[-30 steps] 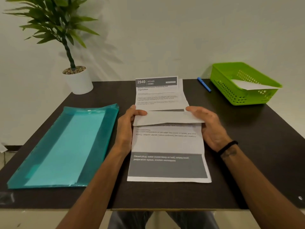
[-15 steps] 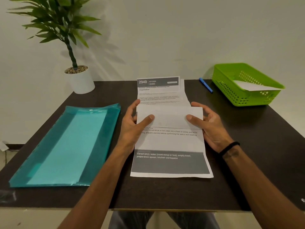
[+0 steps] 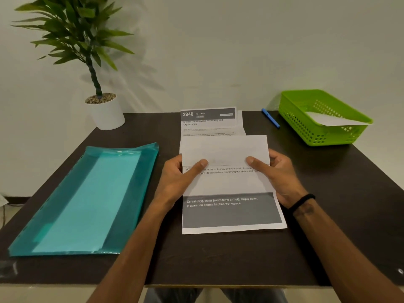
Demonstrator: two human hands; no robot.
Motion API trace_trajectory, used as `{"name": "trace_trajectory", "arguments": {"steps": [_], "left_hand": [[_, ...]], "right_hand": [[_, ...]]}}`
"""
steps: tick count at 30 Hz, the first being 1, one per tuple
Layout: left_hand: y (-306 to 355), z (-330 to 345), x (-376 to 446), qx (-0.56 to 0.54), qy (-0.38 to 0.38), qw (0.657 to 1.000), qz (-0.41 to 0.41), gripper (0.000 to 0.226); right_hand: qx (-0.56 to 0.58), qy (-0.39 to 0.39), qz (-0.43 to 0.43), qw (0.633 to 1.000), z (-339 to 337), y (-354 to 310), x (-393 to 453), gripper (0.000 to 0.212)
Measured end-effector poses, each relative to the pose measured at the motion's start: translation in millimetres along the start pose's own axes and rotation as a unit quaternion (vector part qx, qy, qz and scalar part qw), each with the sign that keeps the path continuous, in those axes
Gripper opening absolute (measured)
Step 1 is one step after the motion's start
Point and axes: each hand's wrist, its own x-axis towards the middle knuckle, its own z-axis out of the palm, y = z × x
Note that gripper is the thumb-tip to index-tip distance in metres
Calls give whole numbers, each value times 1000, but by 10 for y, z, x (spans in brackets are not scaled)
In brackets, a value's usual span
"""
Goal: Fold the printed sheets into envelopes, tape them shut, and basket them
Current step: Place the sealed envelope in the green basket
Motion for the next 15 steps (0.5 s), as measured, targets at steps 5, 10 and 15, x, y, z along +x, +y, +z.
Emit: {"name": "trace_trajectory", "arguments": {"steps": [5,10,15], "left_hand": [[-12,-41,19,-16,-18,999,-24,28],[-20,-52,43,-72,-9,997,-31,23],[-1,-52,40,-100,-4,994,-34,20]], "right_hand": [[6,3,7,1000,5,-4,1,34],[3,7,-4,1000,-2,-1,6,32],[7,11,-3,1000,2,-4,9,34]]}}
